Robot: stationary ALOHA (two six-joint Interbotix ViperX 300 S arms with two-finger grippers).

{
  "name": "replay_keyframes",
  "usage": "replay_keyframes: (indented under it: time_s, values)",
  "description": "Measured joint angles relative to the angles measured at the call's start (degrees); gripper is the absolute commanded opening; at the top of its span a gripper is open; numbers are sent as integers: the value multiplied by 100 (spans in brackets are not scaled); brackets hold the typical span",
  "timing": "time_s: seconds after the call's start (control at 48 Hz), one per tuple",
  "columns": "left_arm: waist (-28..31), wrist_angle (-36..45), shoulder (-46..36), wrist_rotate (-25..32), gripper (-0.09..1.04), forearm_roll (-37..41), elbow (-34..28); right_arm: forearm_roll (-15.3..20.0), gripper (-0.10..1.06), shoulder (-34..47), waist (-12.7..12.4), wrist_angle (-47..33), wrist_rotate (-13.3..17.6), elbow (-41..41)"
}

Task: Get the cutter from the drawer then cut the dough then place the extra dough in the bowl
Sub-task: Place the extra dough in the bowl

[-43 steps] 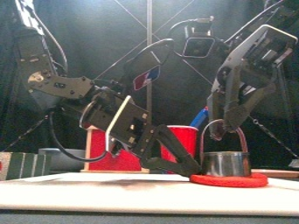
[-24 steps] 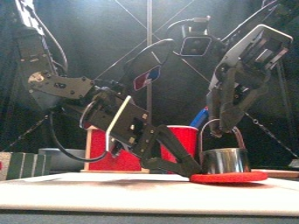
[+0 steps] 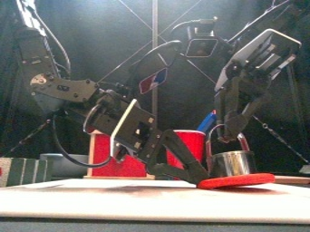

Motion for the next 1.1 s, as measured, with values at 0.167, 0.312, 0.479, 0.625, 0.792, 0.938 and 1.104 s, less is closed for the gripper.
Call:
replay_keyframes:
  time_s: [0.167,0.312,0.479,0.625,0.792,0.938,1.104]
  values:
    - [0,0,0,0,53,0,-9,-44,35,-475,-9,0,-18,53]
    - [0,0,0,-9,53,0,-9,-132,35,-1178,-62,0,9,343]
    - [0,0,0,-9,53,0,-9,-387,35,-1986,-316,-9,-9,853]
    - [9,35,-70,-9,53,0,0,-536,35,-2382,-633,-105,-9,1371]
    - [18,97,-343,18,52,0,105,-563,35,-2285,-932,-448,-9,1793]
    - [79,141,-606,18,52,18,176,-501,35,-2004,-958,-773,-9,1960]
    - [114,141,-686,18,53,62,211,-396,35,-1731,-958,-923,0,1978]
